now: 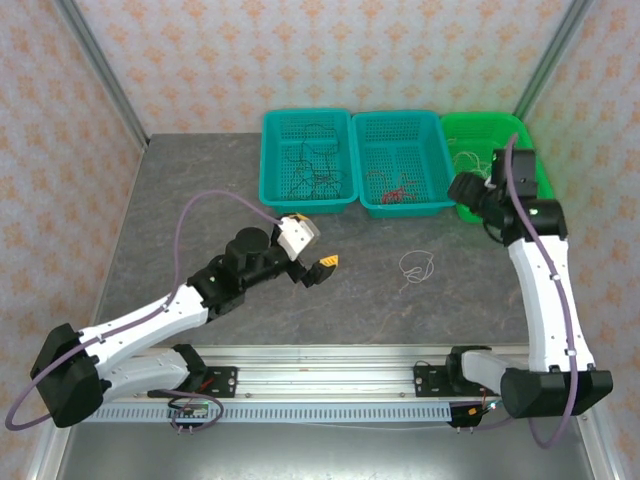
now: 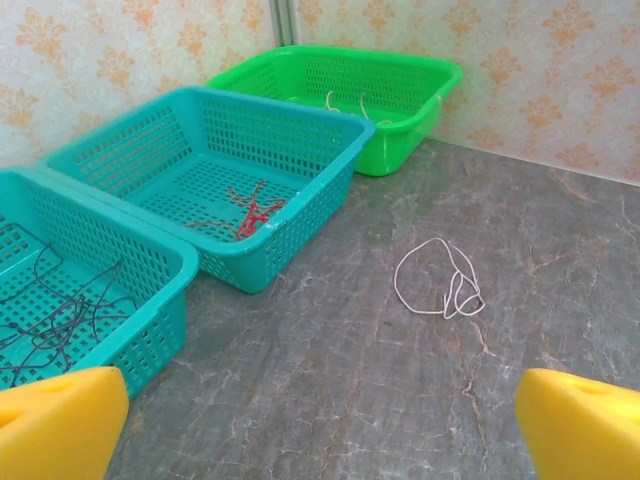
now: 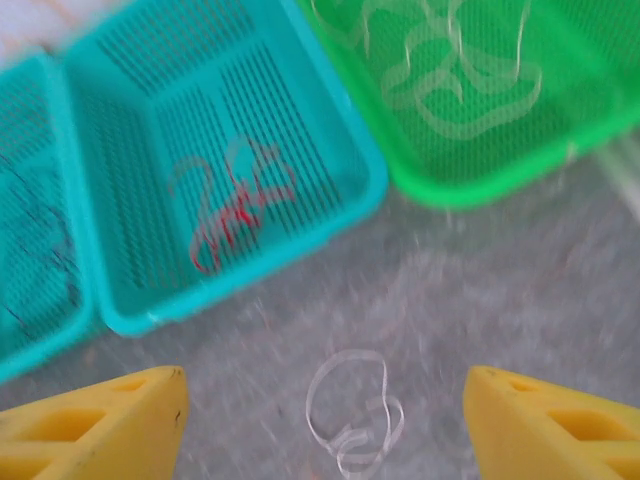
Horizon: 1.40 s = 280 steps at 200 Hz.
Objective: Untangle the cables
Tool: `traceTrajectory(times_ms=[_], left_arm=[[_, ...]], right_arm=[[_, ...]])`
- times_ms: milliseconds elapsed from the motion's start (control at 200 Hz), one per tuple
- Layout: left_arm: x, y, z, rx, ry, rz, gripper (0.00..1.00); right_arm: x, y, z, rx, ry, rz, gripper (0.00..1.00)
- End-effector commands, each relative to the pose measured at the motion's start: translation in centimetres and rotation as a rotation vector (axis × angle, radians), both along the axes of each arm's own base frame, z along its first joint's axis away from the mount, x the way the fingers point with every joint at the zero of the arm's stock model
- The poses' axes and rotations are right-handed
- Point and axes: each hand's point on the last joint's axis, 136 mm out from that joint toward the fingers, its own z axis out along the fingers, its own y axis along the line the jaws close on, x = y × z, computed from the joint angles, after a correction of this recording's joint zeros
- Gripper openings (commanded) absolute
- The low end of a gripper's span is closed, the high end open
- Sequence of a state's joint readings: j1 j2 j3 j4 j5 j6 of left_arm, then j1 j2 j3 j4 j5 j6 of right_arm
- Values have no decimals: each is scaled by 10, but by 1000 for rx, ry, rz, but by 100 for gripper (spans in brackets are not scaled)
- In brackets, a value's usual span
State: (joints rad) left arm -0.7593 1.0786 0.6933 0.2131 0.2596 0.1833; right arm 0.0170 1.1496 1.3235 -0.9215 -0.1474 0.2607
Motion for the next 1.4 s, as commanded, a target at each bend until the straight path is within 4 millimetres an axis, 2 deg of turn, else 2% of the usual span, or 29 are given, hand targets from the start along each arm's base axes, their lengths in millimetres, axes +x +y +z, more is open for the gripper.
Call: traceTrajectory(times_ms=[0,85,260,305,440,626,771,836,876,956,1006,1051,1126,1186,1251,1396], left_arm=[[1,-8,30,-74,-47,-21,100],[2,-8,29,-78,-40,-17,100],[3,-10,28,-77,-28,-20,100],[3,-10,29,-75,-31,-22,100],[-8,-16,33,-89,-59,-92,100],[-13,-22,37,-84,-78,-142,100],[-9,-20,37,-60,-86,-122,100],[-9,-20,38,-55,-97,-119,100],[-8,-19,39,-53,-103,-115,100],[-6,-18,39,-47,-109,-104,100],[-5,-18,39,-49,-111,-100,100],[-5,-19,40,-52,-114,-103,100],[-4,-21,41,-57,-117,-107,100],[-3,-23,43,-62,-119,-110,100],[-1,-24,46,-63,-121,-110,100],[1,-26,48,-67,-126,-109,100]], right_arm=[[-9,13,-52,122,100,-34,72],[-17,18,-92,166,175,-48,71],[-15,21,-148,178,220,-43,72],[-15,22,-168,178,271,-32,72],[-7,19,-200,145,317,-24,71],[9,21,-228,152,342,-19,68],[13,28,-250,188,392,-15,50],[10,26,-259,184,420,-27,40],[8,25,-262,181,432,-38,31],[7,24,-262,183,422,-52,12],[7,23,-258,186,404,-60,4],[8,23,-253,187,386,-67,0],[8,21,-240,187,347,-76,0],[10,20,-222,191,288,-83,0],[14,20,-194,207,170,-89,0],[18,14,-120,224,-92,-116,0]])
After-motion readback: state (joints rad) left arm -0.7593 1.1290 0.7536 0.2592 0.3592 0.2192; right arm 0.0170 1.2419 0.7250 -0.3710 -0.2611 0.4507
